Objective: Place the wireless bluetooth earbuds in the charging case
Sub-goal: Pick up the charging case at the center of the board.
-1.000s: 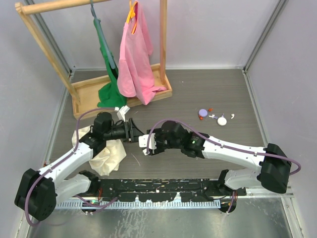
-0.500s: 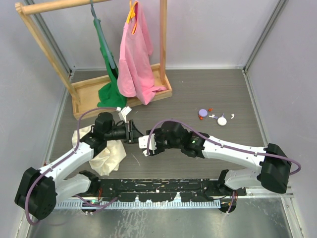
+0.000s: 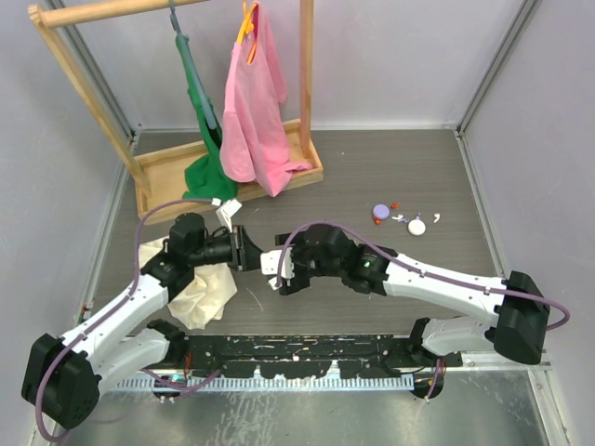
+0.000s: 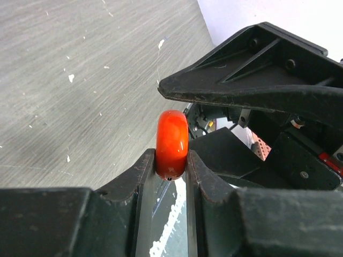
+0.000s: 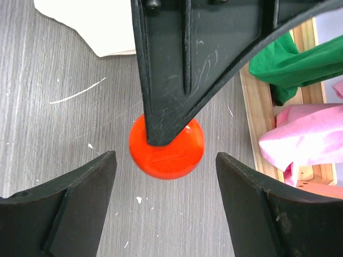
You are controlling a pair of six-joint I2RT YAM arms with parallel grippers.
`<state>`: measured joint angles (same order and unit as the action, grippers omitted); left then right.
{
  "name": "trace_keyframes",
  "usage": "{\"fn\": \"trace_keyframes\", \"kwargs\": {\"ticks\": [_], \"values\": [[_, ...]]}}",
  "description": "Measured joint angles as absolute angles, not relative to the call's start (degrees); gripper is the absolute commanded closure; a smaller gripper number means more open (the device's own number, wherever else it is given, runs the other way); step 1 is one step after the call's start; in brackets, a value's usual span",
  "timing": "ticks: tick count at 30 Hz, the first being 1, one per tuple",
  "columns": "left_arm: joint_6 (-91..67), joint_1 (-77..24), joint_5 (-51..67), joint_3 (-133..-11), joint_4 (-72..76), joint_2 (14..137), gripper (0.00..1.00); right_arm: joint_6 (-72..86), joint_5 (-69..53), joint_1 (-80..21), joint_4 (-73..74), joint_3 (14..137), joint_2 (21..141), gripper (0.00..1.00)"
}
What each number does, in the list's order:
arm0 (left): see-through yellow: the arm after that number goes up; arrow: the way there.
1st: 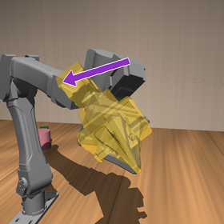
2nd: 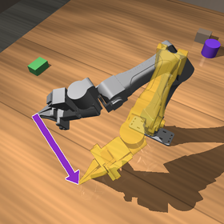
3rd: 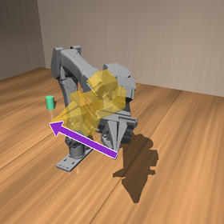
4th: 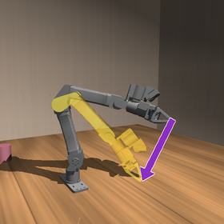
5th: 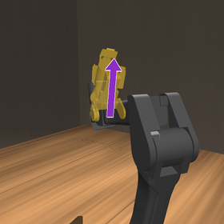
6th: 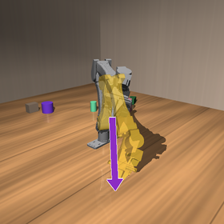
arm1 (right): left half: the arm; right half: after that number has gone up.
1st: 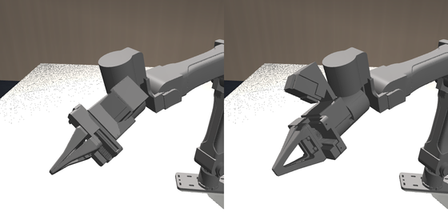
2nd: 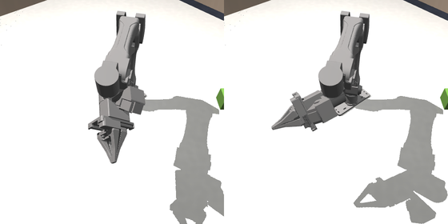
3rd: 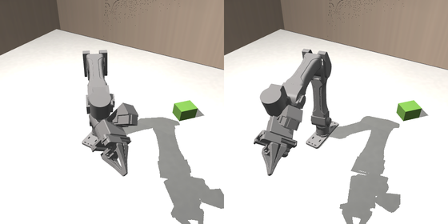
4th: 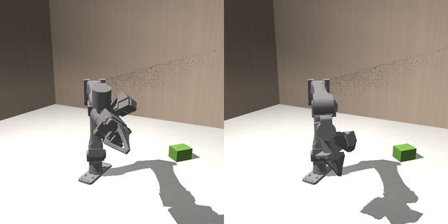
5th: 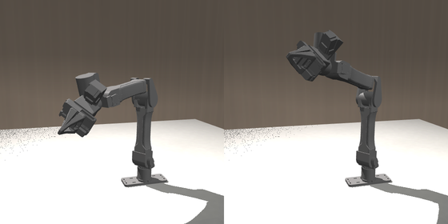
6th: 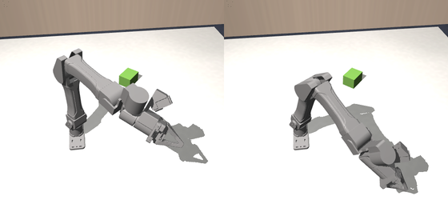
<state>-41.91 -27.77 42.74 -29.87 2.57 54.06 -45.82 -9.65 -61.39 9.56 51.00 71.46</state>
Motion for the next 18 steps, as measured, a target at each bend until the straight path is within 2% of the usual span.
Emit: {"fn": "trace_keyframes", "kwargs": {"ticks": [9, 18], "values": [[-41.01, -27.79, 37.91, -28.25, 6.76, 48.38, 1.0, -37.17, -9.76, -60.2, 10.35, 50.87, 65.76, 0.17], [-41.08, -27.79, 30.61, -22.83, 13.67, 39.68, 1.0, -18.65, -10.96, -56.9, 5.1, 47.57, 60.9, 0.19]]}}
